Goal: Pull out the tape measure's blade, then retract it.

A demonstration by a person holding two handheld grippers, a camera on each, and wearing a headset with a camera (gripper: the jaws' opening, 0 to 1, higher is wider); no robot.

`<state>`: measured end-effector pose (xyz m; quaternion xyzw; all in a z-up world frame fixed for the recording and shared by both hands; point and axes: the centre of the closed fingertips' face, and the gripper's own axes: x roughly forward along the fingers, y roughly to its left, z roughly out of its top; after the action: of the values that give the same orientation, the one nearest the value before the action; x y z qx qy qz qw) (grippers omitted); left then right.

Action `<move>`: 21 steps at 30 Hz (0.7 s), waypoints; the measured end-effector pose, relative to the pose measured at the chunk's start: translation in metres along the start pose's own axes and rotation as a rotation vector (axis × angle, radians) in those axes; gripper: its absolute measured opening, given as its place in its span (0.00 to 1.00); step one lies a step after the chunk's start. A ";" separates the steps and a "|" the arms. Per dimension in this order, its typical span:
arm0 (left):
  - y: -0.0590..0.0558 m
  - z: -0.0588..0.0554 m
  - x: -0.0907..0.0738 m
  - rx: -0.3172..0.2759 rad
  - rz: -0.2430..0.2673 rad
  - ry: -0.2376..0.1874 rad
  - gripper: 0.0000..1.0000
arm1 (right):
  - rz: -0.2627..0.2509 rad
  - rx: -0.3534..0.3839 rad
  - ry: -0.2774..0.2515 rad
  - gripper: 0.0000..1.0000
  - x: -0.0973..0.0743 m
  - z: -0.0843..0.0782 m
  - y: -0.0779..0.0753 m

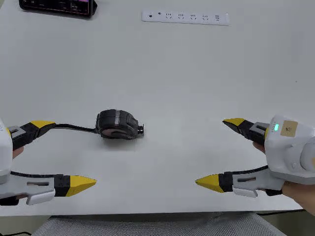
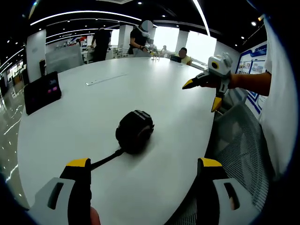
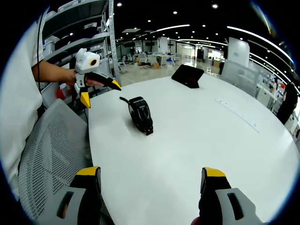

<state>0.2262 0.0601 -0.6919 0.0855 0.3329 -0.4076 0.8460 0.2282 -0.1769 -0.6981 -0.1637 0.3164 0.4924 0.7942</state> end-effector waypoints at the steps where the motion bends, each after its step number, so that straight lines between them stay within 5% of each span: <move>1: 0.000 0.000 0.001 0.003 -0.004 0.003 0.91 | 0.000 -0.004 -0.001 0.87 0.000 0.001 -0.001; 21: 0.011 0.011 0.022 0.094 -0.051 0.041 0.91 | 0.060 -0.077 0.004 0.85 0.024 0.019 -0.011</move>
<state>0.2497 0.0487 -0.6985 0.1251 0.3328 -0.4424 0.8233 0.2521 -0.1548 -0.7011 -0.1858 0.3034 0.5274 0.7716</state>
